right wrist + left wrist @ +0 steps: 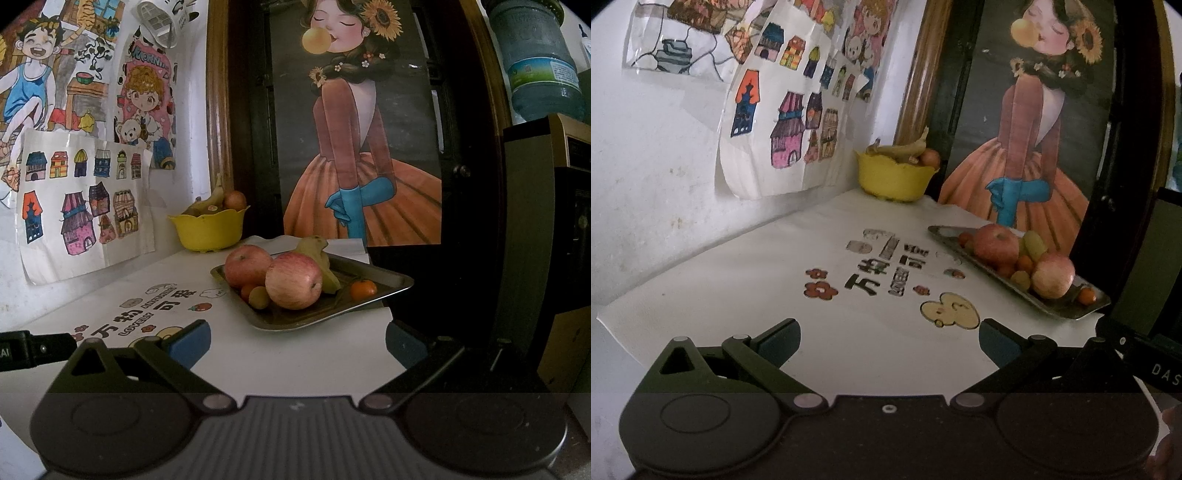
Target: Organize fruits
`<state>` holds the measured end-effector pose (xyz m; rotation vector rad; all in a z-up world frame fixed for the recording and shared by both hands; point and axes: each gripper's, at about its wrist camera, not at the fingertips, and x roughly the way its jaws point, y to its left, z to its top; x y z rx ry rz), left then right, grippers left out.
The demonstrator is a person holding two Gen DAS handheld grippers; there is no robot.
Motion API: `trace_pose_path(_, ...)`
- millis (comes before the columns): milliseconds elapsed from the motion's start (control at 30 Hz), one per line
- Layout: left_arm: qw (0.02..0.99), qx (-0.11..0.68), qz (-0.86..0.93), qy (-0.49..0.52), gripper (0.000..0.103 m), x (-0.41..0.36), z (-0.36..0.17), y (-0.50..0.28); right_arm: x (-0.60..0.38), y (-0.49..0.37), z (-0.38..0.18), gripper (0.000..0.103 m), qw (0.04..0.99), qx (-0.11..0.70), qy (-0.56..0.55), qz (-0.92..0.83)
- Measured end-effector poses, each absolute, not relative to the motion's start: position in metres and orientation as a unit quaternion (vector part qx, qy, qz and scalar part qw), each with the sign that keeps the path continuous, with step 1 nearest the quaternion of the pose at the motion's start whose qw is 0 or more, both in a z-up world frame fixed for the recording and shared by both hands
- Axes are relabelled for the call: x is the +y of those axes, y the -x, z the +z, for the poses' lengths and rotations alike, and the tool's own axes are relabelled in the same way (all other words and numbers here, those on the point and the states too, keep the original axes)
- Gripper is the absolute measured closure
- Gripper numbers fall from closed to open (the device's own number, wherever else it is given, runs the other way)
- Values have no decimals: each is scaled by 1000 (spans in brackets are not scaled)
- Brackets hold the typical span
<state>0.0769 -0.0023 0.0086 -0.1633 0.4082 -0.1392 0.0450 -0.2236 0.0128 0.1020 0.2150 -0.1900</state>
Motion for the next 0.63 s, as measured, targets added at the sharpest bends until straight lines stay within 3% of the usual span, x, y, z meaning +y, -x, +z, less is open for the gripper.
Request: trace_pose_path(633, 970, 195, -98, 106, 1, -4, 14, -72, -221, -45, 12, 0, 988, 108, -51, -94)
